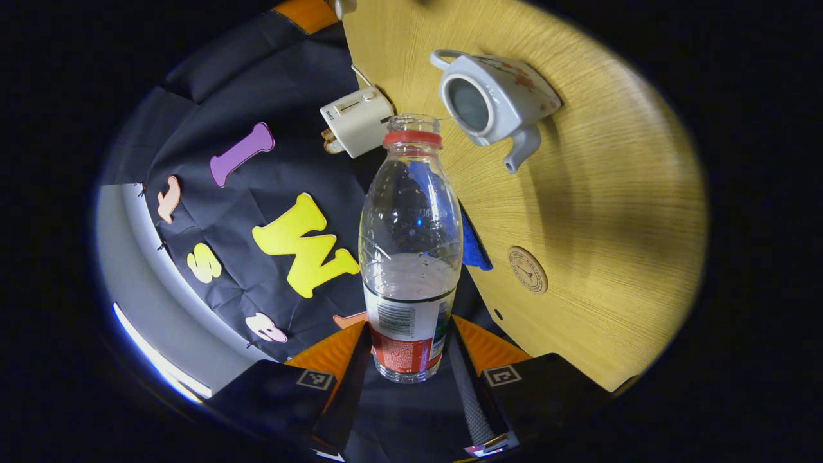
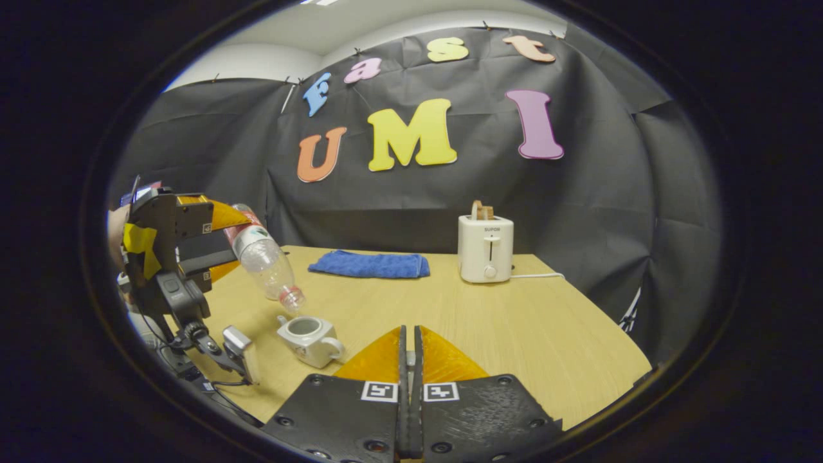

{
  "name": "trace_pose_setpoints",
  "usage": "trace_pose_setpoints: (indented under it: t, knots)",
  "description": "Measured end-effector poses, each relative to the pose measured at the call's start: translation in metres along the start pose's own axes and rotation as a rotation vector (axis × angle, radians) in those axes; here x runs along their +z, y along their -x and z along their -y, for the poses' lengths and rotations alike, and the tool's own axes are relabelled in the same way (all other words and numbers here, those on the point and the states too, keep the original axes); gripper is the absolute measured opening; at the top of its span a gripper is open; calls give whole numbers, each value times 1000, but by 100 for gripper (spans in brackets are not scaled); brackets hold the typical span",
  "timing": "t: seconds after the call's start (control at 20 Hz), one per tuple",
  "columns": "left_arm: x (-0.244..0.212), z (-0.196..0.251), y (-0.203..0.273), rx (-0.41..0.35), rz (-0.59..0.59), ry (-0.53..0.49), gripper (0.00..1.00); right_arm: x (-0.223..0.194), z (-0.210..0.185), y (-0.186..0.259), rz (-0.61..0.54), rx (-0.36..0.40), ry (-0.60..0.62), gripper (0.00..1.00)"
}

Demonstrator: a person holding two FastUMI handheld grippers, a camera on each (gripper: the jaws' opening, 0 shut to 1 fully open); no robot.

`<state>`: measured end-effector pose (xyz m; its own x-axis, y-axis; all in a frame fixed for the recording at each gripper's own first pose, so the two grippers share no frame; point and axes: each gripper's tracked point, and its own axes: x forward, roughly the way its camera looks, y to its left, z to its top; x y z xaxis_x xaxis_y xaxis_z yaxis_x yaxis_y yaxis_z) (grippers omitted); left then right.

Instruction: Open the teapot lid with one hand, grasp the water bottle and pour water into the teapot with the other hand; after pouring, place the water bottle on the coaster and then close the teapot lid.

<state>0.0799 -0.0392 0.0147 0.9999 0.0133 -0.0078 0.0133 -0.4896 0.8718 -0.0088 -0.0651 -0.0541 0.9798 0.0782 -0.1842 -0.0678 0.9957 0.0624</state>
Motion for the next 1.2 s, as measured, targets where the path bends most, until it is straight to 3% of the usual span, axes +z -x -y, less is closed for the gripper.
trace_pose_setpoints:
  t: [0.2, 0.35, 0.5, 0.7, 1.0, 1.1, 1.2]
  knots:
    - [0, 7, 0, -6, 2, 64, 70, 4, -1, 0, 8, -4, -9, 0]
    - [2, 22, -2, -22, 14, 188, 69, 5, -3, 0, 4, 1, -14, 0]
    - [6, 38, -2, -40, 41, 389, 70, 5, -1, -1, 6, -8, -13, 0]
    - [10, 51, 1, -100, 70, 739, 69, 10, -4, 0, 13, -7, -7, 0]
    - [7, 36, 19, -166, 118, 1446, 70, 15, -14, -2, 19, 7, 9, 0]
    - [5, 31, 21, -173, 140, 1609, 70, 16, -18, -2, 19, 12, 17, 0]
    - [-1, 31, 22, -176, 139, 1698, 70, 17, -20, -3, 20, 9, 31, 0]
